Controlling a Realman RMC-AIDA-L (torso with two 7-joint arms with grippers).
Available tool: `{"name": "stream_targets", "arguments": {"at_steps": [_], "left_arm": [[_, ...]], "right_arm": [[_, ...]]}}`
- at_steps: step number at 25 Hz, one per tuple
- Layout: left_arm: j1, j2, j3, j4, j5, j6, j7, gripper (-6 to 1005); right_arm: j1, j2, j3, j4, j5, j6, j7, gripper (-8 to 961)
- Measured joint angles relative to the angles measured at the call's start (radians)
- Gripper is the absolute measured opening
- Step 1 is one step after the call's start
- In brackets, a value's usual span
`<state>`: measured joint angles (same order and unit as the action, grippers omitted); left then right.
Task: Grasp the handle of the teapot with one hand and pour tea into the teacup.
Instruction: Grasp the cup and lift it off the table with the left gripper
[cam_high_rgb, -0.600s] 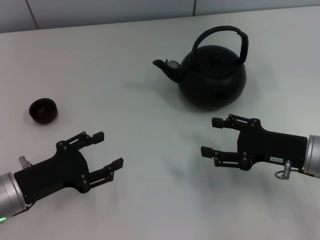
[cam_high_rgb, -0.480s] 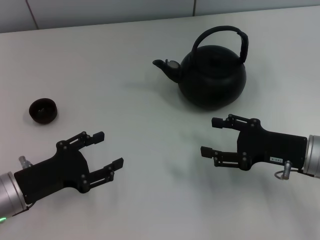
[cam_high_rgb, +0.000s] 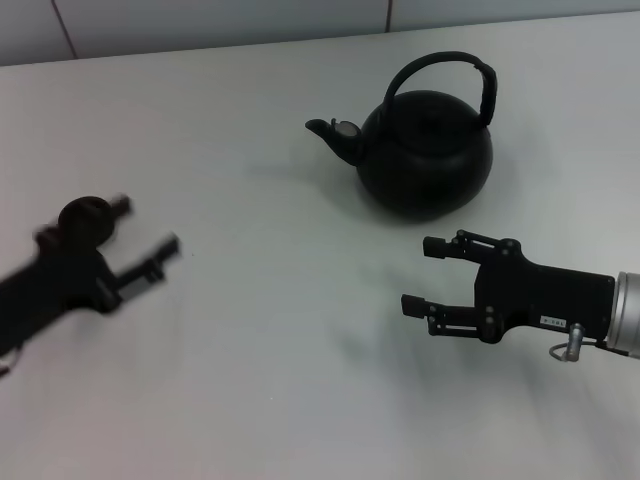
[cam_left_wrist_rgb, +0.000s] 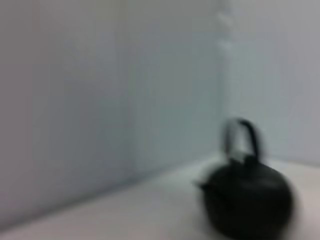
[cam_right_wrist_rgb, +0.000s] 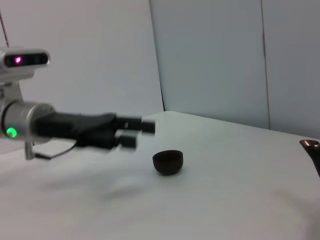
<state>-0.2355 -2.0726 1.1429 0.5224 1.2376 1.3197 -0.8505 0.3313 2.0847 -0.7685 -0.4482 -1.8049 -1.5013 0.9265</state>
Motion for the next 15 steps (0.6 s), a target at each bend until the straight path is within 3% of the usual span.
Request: {"name": "stream_targets", "arguments": {"at_steps": [4,15], "left_arm": [[-0.027,0.004,-0.027,-0.026,-0.03,-0.036,0.011,784],[-0.082,0.005,-0.032,-0.053,-0.032,-0.288,0.044,790]], "right_arm": [[-0.001,0.0,0.0,0.003,0.0,0.001,0.0,831],[0.002,0.0,0.0,0.005,0.005,-0.002,0.0,831]]}}
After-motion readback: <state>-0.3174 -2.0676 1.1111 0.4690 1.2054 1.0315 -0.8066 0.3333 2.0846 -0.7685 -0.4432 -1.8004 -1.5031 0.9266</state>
